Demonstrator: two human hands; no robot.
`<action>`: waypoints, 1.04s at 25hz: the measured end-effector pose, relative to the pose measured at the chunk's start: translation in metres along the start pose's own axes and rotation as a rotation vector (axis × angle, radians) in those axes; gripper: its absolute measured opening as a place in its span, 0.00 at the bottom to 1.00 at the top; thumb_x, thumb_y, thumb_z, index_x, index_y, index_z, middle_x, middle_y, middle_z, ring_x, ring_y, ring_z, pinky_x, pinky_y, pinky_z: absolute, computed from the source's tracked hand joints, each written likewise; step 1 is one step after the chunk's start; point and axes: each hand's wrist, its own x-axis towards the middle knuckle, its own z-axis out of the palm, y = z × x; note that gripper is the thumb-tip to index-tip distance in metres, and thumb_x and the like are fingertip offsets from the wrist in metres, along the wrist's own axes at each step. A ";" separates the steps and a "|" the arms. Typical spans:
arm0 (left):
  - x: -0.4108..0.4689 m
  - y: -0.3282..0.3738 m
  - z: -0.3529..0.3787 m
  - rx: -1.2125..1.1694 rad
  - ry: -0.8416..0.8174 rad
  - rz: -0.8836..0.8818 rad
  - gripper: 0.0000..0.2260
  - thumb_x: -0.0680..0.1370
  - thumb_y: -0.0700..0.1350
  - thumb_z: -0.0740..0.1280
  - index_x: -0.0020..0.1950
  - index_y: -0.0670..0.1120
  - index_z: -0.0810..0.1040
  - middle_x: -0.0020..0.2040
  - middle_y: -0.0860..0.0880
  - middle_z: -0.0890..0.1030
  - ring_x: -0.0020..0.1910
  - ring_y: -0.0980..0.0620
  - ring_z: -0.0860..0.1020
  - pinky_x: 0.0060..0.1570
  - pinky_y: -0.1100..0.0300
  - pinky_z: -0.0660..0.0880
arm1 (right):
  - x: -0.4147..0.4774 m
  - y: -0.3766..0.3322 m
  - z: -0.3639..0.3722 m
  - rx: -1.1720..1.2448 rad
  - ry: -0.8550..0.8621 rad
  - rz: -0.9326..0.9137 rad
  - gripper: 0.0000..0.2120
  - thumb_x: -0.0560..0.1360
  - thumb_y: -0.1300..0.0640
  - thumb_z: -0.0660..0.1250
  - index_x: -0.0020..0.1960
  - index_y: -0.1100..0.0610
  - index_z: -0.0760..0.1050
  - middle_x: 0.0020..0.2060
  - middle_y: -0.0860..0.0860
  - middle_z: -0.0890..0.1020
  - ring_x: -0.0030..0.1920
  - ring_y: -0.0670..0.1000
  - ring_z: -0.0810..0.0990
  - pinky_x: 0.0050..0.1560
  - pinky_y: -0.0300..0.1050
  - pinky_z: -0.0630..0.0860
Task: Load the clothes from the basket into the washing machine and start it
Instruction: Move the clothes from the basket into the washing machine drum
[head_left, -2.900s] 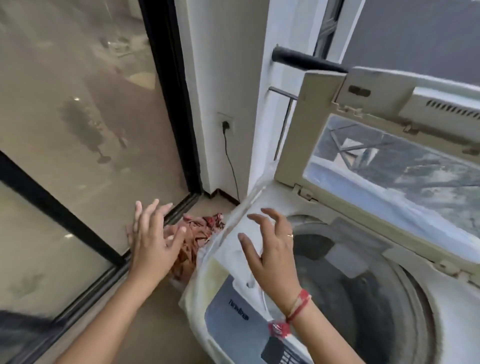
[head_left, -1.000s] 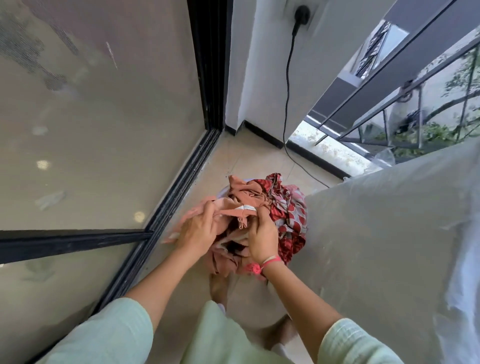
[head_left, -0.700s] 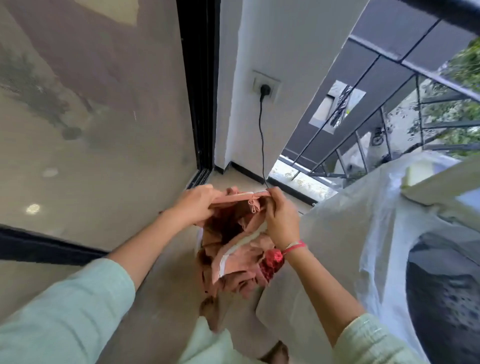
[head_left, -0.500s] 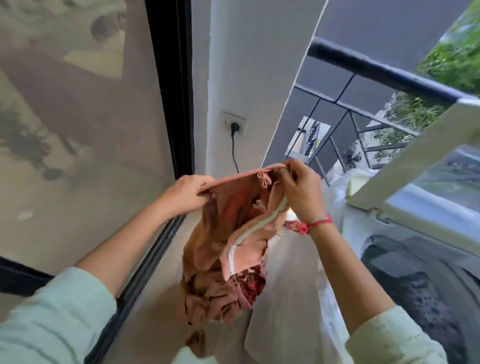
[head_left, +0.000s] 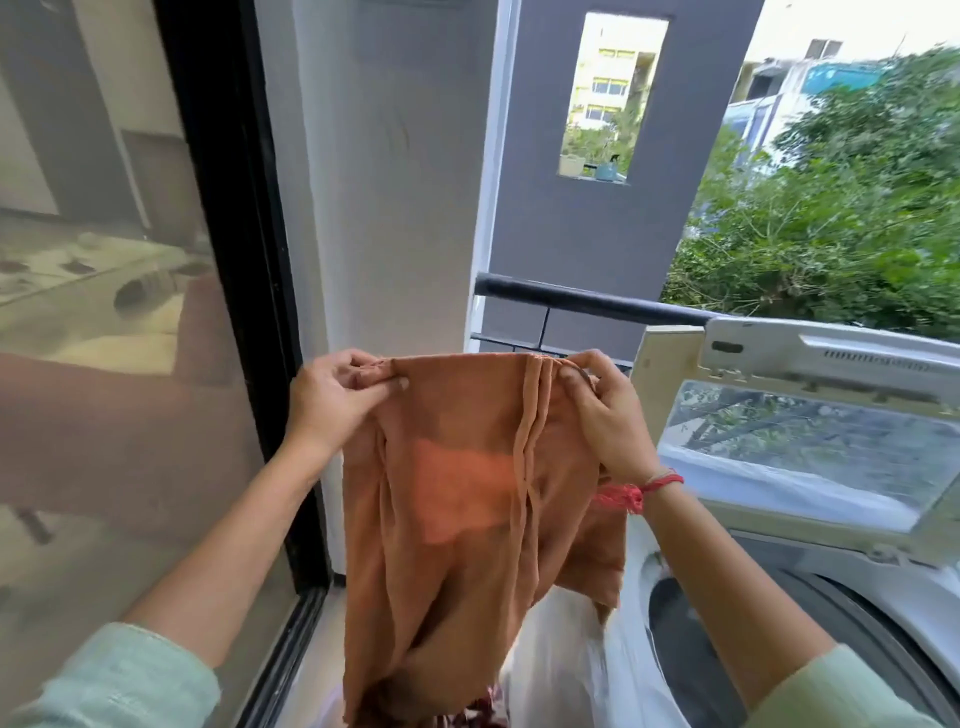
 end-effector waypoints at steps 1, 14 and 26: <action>-0.003 0.004 0.004 -0.306 0.103 -0.083 0.09 0.66 0.40 0.78 0.41 0.47 0.80 0.35 0.54 0.84 0.40 0.57 0.81 0.46 0.60 0.77 | 0.001 -0.010 -0.002 0.023 -0.007 -0.033 0.05 0.76 0.55 0.66 0.43 0.55 0.76 0.35 0.46 0.80 0.37 0.45 0.76 0.41 0.41 0.73; -0.049 -0.021 0.054 -0.377 -0.100 -0.116 0.17 0.67 0.42 0.77 0.50 0.48 0.73 0.44 0.53 0.80 0.42 0.61 0.79 0.46 0.61 0.76 | 0.000 -0.018 0.079 -0.157 -0.007 -0.067 0.10 0.66 0.53 0.76 0.37 0.53 0.75 0.30 0.44 0.78 0.32 0.39 0.76 0.35 0.33 0.70; -0.007 0.013 -0.040 -0.206 -0.259 0.192 0.09 0.72 0.39 0.72 0.50 0.45 0.77 0.44 0.52 0.79 0.46 0.57 0.78 0.48 0.65 0.74 | -0.046 0.091 0.092 -0.297 -0.512 0.400 0.06 0.73 0.63 0.66 0.44 0.63 0.82 0.37 0.53 0.81 0.41 0.51 0.79 0.47 0.51 0.78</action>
